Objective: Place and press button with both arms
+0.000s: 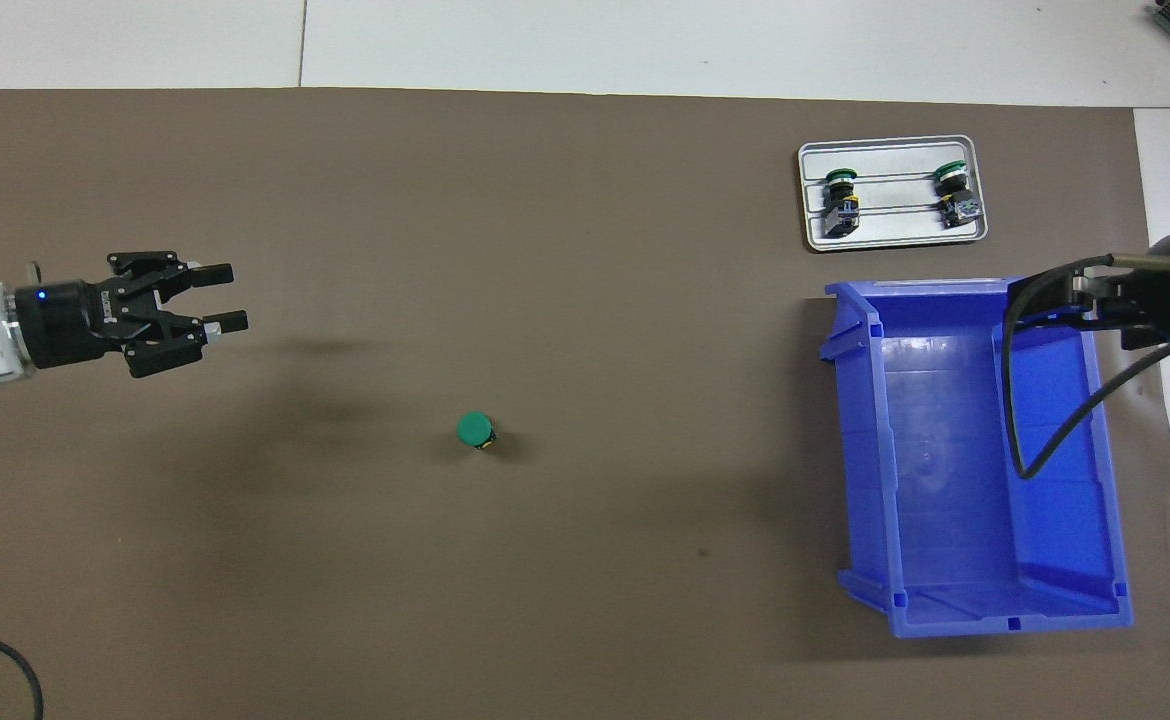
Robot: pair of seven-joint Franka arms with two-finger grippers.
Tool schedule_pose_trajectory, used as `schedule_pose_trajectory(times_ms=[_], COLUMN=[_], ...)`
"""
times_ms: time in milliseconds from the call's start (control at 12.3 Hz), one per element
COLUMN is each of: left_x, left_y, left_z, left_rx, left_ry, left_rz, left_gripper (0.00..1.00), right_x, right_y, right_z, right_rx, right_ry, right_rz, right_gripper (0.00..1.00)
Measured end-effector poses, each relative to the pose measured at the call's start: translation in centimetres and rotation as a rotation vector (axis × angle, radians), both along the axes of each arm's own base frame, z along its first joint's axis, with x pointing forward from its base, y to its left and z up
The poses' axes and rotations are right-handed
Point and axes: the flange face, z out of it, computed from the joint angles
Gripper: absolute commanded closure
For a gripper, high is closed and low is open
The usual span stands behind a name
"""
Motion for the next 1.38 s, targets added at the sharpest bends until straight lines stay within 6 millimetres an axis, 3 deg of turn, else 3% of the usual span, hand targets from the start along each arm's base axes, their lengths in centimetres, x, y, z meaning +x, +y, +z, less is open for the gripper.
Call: schedule_pose_trajectory(times_ms=[244, 488, 651, 814, 976, 1058, 1221, 1383], left_x=[1.9, 2.0, 1.3, -0.6, -2.9, -4.0, -5.9, -7.6], left_y=[-3.8, -10.2, -16.1, -22.9, -28.6, -30.5, -32.6, -33.4], left_z=[5.5, 8.5, 9.8, 9.6, 9.1, 8.6, 6.6, 3.4], left_rx=[0.251, 0.475, 0.63, 0.797, 0.91, 0.947, 0.994, 0.977], left_ry=[0.163, 0.287, 0.362, 0.41, 0.436, 0.442, 0.442, 0.404], left_rz=[-0.061, -0.082, -0.05, 0.0, 0.064, 0.079, 0.081, 0.103], left_gripper=[0.31, 0.35, 0.47, 0.62, 0.88, 0.98, 1.0, 1.0], right_x=[0.0, 0.0, 0.0, 0.0, 0.0, 0.0, 0.0, 0.0], right_y=[0.0, 0.0, 0.0, 0.0, 0.0, 0.0, 0.0, 0.0], right_z=[0.0, 0.0, 0.0, 0.0, 0.0, 0.0, 0.0, 0.0], right_rx=[0.0, 0.0, 0.0, 0.0, 0.0, 0.0, 0.0, 0.0], right_ry=[0.0, 0.0, 0.0, 0.0, 0.0, 0.0, 0.0, 0.0], right_rz=[0.0, 0.0, 0.0, 0.0, 0.0, 0.0, 0.0, 0.0], right_gripper=[0.0, 0.0, 0.0, 0.0, 0.0, 0.0, 0.0, 0.0])
